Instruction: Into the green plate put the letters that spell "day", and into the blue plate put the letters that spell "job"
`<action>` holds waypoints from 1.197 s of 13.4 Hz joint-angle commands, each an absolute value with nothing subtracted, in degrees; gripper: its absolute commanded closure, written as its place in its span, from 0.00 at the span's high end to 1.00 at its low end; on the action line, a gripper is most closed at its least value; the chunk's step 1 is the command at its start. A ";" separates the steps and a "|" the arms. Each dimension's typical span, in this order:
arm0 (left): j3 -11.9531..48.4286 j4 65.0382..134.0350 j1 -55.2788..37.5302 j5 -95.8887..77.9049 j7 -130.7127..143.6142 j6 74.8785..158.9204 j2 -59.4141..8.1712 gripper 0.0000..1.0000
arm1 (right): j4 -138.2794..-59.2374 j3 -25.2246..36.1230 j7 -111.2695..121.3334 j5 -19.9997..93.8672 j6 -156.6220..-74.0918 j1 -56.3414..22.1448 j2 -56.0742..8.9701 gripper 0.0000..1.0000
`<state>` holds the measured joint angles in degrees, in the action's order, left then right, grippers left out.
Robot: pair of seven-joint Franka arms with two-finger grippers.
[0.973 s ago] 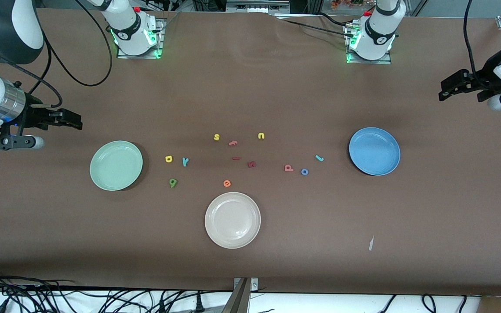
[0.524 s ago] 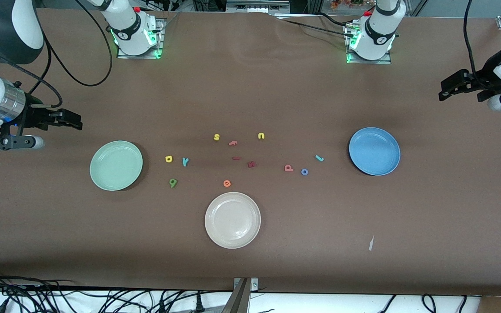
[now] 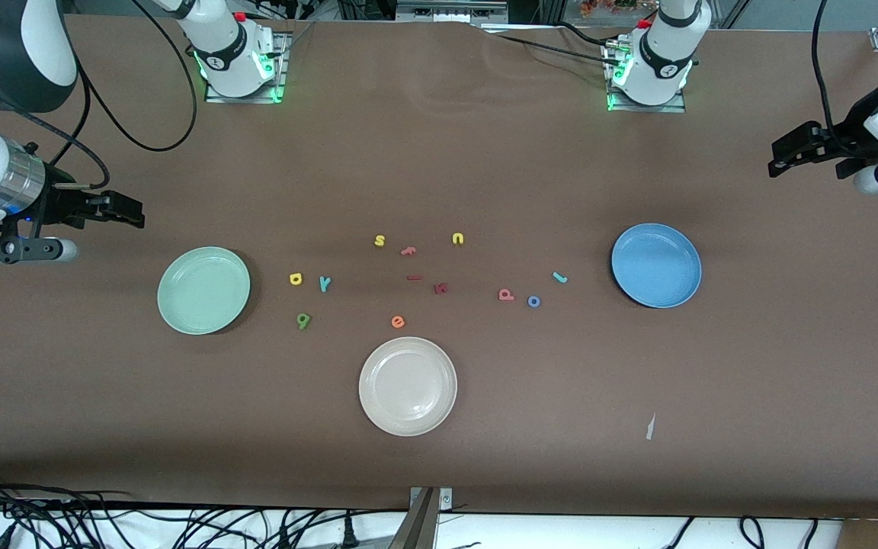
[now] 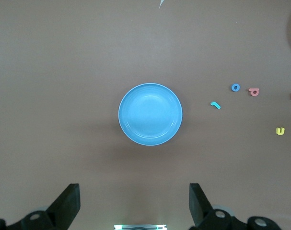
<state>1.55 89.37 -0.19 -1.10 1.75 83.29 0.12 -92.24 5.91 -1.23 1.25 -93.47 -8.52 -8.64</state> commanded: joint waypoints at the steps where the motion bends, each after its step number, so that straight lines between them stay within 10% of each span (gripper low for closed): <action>1: 1.50 88.86 -0.35 0.09 0.79 82.70 0.26 1.00 | -92.37 5.62 -1.41 0.35 -93.60 -8.53 -8.09 1.00; 16: 2.29 88.51 -0.79 -0.44 0.79 82.88 0.09 1.00 | -92.37 5.71 -1.41 0.35 -93.96 -8.26 -8.09 1.00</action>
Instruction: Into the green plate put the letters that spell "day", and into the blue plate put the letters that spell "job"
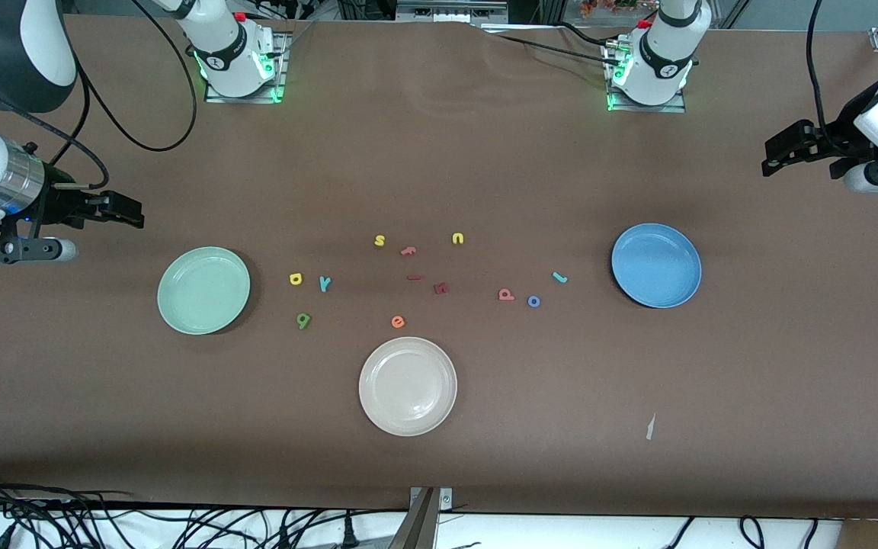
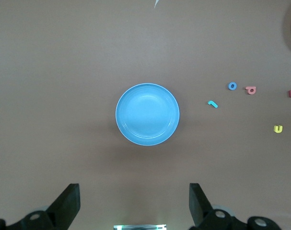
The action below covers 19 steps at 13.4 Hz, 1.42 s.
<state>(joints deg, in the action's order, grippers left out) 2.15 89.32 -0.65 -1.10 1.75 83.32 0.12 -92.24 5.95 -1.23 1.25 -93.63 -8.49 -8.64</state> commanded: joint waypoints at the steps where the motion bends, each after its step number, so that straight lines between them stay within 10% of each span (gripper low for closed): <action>1: 2.29 88.59 -0.53 -0.44 0.79 82.62 0.09 1.00 | -92.37 5.71 -1.41 0.35 -93.96 -8.26 -8.09 1.00; 19: 3.34 91.22 -4.03 -0.53 0.79 88.32 -6.67 1.00 | -92.37 5.71 -1.49 1.23 -94.04 -8.17 -10.10 1.00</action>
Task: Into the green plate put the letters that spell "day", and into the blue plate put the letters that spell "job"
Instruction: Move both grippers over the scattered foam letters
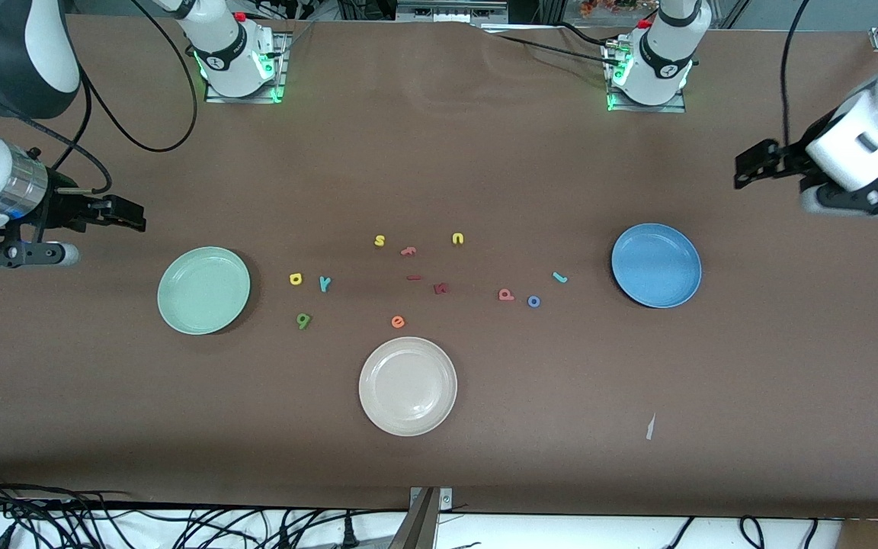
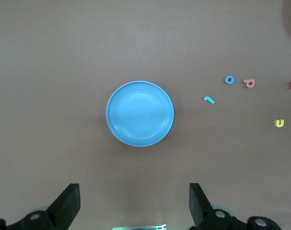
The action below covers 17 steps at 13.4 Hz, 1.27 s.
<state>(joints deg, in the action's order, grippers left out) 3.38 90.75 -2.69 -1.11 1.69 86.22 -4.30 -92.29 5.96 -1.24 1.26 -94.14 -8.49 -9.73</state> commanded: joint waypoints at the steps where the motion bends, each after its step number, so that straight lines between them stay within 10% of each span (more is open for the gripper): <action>1: 3.34 92.97 -4.74 -0.53 0.79 90.42 -7.29 1.00 | -92.37 5.71 -1.49 1.32 -93.87 -8.17 -10.28 1.00; 17: 3.34 112.83 -12.13 -0.70 1.32 127.24 -16.26 1.00 | -102.92 -3.60 -16.70 1.49 -108.97 -10.63 -12.20 1.00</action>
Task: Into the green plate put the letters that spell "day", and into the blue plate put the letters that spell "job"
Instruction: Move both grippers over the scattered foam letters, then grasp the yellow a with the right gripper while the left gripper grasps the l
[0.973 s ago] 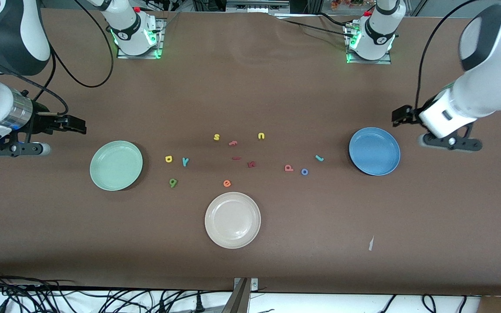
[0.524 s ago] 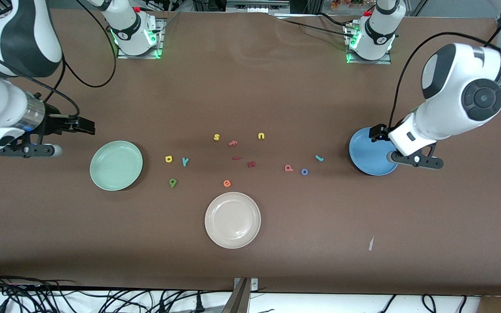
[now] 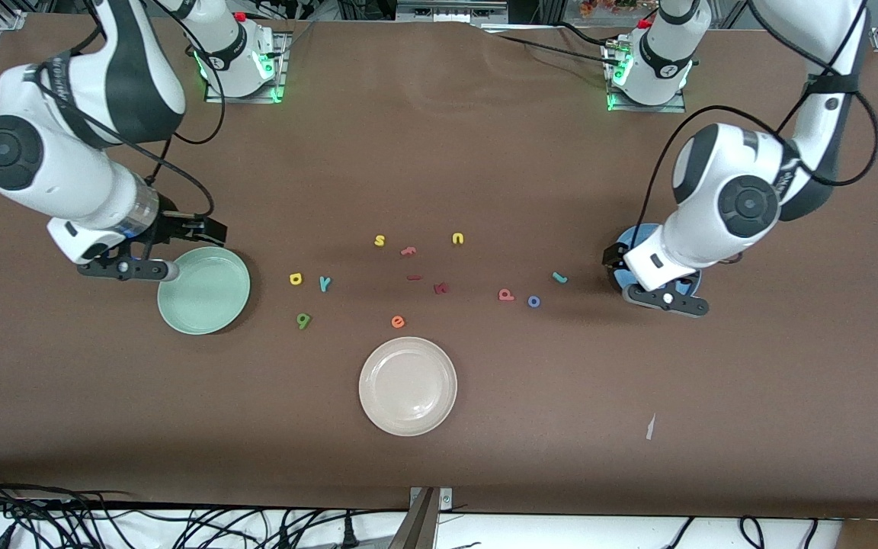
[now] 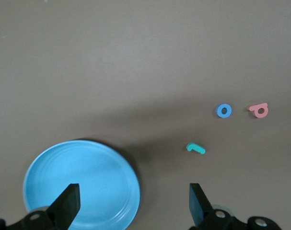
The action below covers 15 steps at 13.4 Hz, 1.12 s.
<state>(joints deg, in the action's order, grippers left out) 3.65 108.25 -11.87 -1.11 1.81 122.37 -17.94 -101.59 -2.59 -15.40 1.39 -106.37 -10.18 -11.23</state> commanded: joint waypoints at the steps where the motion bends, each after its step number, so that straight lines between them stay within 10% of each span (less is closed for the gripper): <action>1: 3.34 113.29 -12.48 -0.62 1.32 127.87 -16.35 1.00 | -102.92 -3.86 -17.05 1.49 -110.29 -10.90 -13.52 1.00; 15: 3.34 114.61 -20.21 -0.62 4.31 144.14 -30.32 1.00 | -110.92 -4.22 -19.95 1.41 -128.84 -13.18 -20.73 1.00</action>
